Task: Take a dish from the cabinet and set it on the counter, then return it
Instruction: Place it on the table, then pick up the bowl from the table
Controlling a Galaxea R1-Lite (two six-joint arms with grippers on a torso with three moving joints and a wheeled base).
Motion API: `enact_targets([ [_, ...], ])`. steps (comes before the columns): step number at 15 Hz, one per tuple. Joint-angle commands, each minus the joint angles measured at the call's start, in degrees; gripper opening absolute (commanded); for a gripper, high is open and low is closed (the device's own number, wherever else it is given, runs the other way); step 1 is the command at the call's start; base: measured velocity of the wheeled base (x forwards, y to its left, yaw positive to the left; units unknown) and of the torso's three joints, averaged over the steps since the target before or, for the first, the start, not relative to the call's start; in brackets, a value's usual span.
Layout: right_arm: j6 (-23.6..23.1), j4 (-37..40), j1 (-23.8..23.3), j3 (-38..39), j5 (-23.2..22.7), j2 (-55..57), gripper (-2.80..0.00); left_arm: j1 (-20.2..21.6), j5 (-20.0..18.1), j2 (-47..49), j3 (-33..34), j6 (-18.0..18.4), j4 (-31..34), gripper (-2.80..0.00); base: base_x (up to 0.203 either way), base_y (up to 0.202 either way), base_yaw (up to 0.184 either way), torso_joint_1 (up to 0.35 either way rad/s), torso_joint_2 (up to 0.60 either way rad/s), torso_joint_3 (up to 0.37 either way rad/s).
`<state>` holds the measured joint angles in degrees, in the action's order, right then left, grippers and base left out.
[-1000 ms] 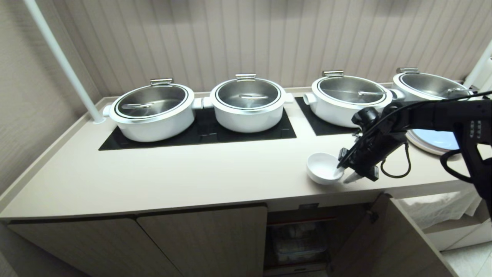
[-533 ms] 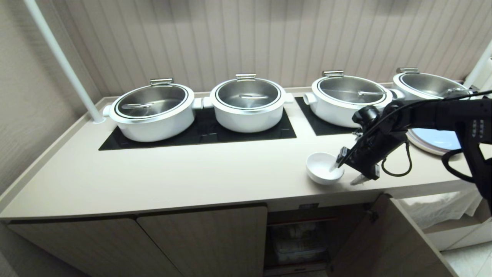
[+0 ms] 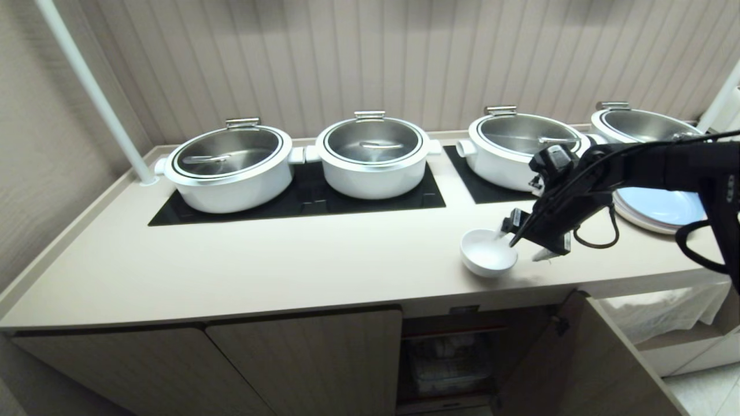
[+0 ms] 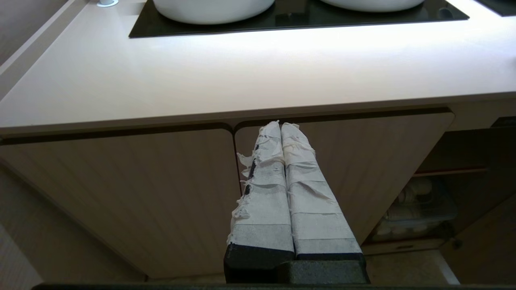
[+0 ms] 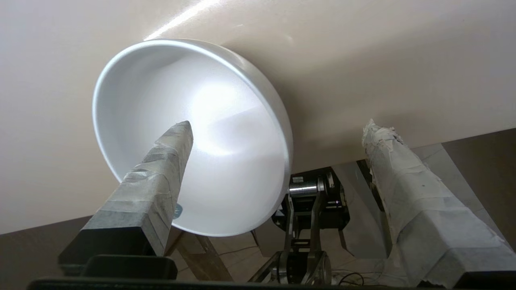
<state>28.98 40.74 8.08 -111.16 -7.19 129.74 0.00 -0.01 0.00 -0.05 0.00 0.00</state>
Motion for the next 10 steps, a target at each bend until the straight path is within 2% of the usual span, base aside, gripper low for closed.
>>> enact_targets([
  [1,0.11,-0.01,0.29,0.36,-0.07,-1.50,0.00,0.00,0.01,0.00,-0.04,0.00,0.00,-2.80,0.000,0.000,0.000,0.000,0.00,0.000],
  [5,-1.92,-2.96,0.71,1.42,2.47,-4.09,0.00,0.00,-0.04,0.00,0.01,0.00,0.00,-2.80,0.000,0.000,0.000,0.000,0.00,0.000],
  [8,-4.27,-9.12,0.88,6.32,3.15,-7.80,0.00,0.00,0.01,0.00,0.05,0.00,0.00,-2.80,0.000,0.000,0.000,0.000,0.00,0.000],
  [9,-5.02,-11.51,0.99,8.81,3.14,-9.31,-2.80,0.00,0.01,0.00,0.05,0.00,0.00,-2.80,0.000,0.000,0.000,0.000,0.00,0.000],
  [10,-6.14,-13.59,1.00,11.37,3.11,-10.76,-2.80,0.00,0.01,0.00,0.05,0.00,0.00,-2.80,0.000,0.000,0.000,0.000,0.00,0.000],
])
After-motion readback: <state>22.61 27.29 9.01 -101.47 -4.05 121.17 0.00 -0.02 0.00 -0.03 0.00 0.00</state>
